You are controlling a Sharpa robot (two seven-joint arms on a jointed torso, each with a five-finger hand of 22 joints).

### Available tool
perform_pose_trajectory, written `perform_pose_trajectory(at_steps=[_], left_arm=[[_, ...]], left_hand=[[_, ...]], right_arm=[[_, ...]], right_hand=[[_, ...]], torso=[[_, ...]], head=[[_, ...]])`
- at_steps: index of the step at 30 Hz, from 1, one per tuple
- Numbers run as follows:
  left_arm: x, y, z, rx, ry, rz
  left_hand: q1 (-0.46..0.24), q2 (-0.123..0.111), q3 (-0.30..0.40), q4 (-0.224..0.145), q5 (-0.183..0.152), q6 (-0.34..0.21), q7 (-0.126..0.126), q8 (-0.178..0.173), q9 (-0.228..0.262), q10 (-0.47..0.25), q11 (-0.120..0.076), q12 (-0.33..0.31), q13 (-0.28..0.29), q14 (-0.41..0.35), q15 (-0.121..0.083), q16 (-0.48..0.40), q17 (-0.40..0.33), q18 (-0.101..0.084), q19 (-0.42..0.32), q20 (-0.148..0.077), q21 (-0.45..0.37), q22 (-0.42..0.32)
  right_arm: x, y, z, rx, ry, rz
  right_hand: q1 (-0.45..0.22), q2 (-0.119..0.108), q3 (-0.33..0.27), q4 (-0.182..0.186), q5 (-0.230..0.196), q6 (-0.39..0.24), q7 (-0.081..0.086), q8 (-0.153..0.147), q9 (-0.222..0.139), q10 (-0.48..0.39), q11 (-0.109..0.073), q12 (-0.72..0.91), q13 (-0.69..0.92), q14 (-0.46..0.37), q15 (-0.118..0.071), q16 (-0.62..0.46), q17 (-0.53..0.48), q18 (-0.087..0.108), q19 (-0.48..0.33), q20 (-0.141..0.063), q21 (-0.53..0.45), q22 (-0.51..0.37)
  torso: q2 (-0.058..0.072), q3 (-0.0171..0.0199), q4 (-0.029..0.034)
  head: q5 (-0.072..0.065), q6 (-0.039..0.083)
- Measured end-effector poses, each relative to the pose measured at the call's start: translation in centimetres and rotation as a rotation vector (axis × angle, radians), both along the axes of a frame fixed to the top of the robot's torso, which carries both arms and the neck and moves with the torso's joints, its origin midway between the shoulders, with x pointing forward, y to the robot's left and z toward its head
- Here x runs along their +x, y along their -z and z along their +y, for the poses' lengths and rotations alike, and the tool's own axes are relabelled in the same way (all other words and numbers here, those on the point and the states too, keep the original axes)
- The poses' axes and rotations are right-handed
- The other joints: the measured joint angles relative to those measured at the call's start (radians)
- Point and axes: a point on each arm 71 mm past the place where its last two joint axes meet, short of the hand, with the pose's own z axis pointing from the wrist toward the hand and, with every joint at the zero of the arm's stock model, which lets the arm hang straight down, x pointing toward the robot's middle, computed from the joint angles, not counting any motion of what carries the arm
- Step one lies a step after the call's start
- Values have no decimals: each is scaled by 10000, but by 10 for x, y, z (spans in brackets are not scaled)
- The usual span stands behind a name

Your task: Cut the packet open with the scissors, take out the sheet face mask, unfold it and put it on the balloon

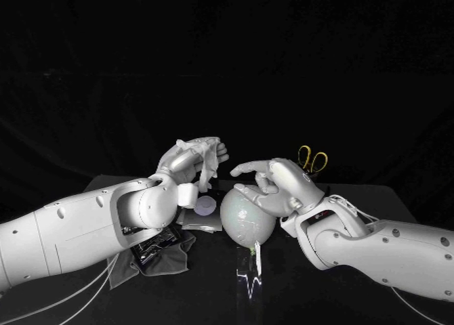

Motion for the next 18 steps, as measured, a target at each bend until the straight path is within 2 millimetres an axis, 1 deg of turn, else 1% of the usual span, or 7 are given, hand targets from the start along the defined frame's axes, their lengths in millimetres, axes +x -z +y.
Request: perform_pose_trajectory(at_steps=[5,7,10,12,14,16,18], left_arm=[[-4,-1,-1,-64,9,33],[-6,-1,-2,-97,38,50],[-9,-2,-2,-134,74,73],[-10,-2,-3,-160,96,90],[-12,-2,-3,-180,114,102],[-13,-3,-4,-203,136,117],[-14,-3,-4,-226,153,131]], left_hand=[[0,0,0,0,0,-36,37,-79,-69,-159,35,0,0,20,21,0,-10,-4,36,-37,0,0],[0,1,0,0,0,-36,37,-136,-93,-181,43,0,0,34,35,-39,-20,-5,36,-37,0,0],[-39,-37,69,14,0,-80,66,-271,-177,-406,89,0,1,34,35,-39,-31,-10,90,18,0,0],[-39,-37,70,14,0,-131,15,-312,-221,-503,115,0,1,-2,72,-104,-32,-11,111,-4,0,-1],[-39,-37,70,14,0,-131,14,-387,-271,-594,135,0,1,-2,71,-105,-46,-12,126,-19,0,0],[-39,-37,70,14,1,-131,15,-388,-284,-594,135,0,1,-3,72,-105,-46,-13,126,-19,0,0],[-39,-37,69,14,0,-131,15,-410,-304,-625,166,0,2,-40,109,-126,-51,-15,126,-19,0,-1]], right_arm=[[2,0,6,-165,23,-191],[3,0,9,-195,24,-246],[4,-1,13,-207,8,-305],[5,-1,16,-213,6,-353],[6,-1,18,-228,19,-389],[9,-1,20,-244,52,-421],[10,-1,21,-256,79,-441]], right_hand=[[1,1,0,0,0,-1,0,-40,-13,0,0,-41,0,0,0,-14,6,0,0,0,-56,-2],[0,1,42,-42,-57,-1,0,-40,-24,-29,29,-41,0,0,1,7,7,0,-1,0,-56,-4],[1,1,45,-45,-57,-2,0,-40,-29,-38,37,-41,-3,-1,1,10,7,0,-1,1,-56,-7],[1,1,70,-70,-57,-2,0,-71,-39,-35,39,-42,-4,-1,2,10,6,0,-1,1,-56,-7],[1,1,70,-70,-57,-2,0,-82,-46,-14,61,-42,-7,-1,2,10,6,0,-1,1,-56,-6],[0,1,71,-71,-57,-2,0,-81,-49,-10,65,-43,-9,-1,2,10,6,0,-1,1,-56,-5],[0,1,111,-111,-57,-39,36,-142,-69,-10,65,-53,-9,-22,23,10,6,0,-2,1,-57,-5]], torso=[[3,6,-3],[4,11,-6],[4,12,-8],[4,12,-11],[4,13,-11],[-2,12,-10],[-4,9,-8]], head=[[36,-55],[40,-62],[70,-73],[87,-81],[92,-90],[88,-93],[81,-96]])
